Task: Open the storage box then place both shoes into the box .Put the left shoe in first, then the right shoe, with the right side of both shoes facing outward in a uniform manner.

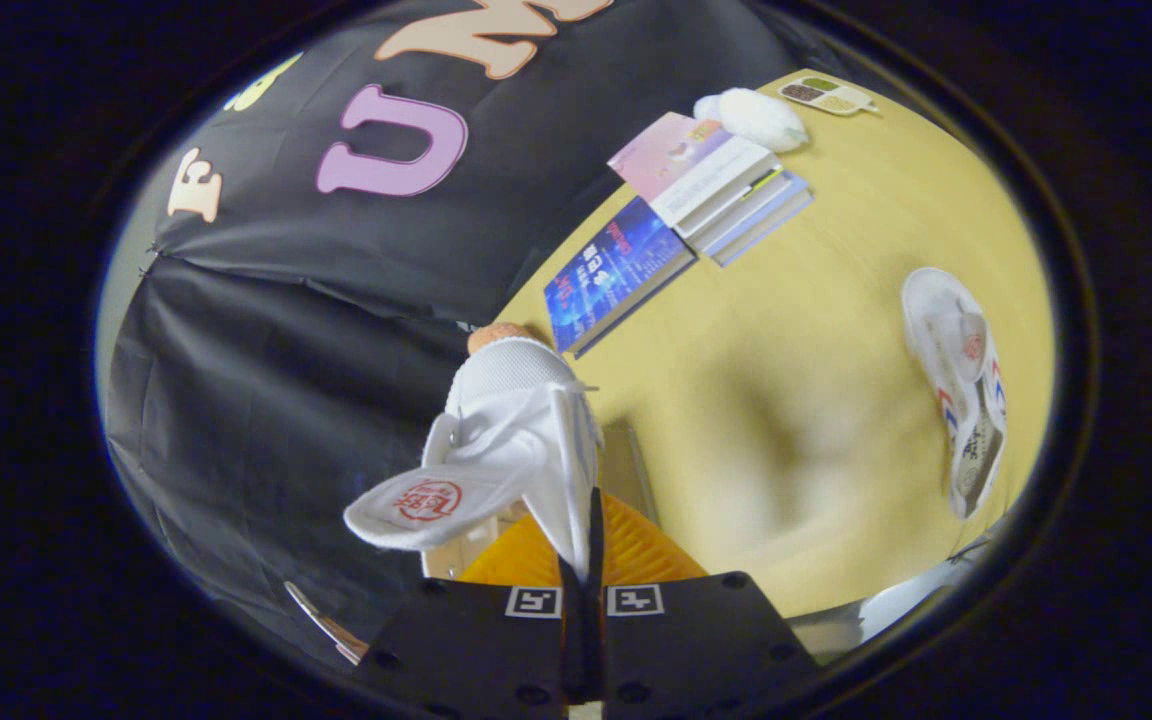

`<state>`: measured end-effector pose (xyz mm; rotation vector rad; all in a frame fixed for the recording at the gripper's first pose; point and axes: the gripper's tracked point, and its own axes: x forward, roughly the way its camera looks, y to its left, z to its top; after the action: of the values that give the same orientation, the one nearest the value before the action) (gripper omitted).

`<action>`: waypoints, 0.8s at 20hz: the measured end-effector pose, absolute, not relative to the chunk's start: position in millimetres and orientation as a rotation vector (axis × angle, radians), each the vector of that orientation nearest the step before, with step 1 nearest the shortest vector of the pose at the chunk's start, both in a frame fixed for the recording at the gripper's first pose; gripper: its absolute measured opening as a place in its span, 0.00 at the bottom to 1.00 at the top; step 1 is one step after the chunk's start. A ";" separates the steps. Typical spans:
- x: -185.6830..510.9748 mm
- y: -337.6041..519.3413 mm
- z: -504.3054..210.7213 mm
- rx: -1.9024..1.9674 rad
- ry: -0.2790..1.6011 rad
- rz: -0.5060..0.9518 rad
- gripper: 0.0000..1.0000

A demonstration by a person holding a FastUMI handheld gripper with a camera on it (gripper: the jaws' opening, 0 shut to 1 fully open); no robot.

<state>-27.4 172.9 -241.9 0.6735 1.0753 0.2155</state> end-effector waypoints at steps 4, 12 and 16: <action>-29.1 236.0 -225.9 0.688 1.065 0.283 0.03; -44.2 336.4 -250.6 0.639 1.108 0.320 0.03; -51.9 366.7 -289.7 0.657 1.155 0.256 0.02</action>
<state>-51.9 366.7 -289.7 0.6566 1.1547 0.2563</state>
